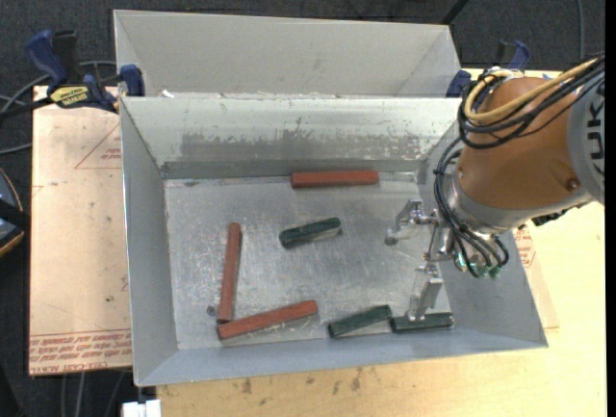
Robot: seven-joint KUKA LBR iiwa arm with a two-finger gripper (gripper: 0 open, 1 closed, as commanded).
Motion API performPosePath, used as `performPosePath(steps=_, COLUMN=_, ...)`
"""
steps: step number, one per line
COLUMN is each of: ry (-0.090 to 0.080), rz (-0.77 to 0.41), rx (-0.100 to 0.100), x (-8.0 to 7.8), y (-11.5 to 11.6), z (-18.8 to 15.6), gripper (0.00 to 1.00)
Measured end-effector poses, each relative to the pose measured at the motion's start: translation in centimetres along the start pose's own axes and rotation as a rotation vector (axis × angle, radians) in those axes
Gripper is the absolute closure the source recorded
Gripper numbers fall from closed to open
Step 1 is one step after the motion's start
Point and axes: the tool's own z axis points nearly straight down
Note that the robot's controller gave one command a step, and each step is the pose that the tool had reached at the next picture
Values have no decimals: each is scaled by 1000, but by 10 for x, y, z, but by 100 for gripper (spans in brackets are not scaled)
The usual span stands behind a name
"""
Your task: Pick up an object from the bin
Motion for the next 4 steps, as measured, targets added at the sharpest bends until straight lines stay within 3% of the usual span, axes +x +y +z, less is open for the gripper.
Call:
performPosePath(steps=1, ry=-8, rz=-2, rx=1, x=-2, y=0, z=-4, gripper=0)
performPosePath(steps=2, ry=-16, rz=-12, rx=1, x=0, y=7, z=46, gripper=0)
performPosePath(steps=3, ry=-17, rz=7, rx=1, x=1, y=-10, z=119, gripper=100)
performPosePath(steps=4, ry=-17, rz=6, rx=1, x=1, y=-10, z=119, gripper=100)
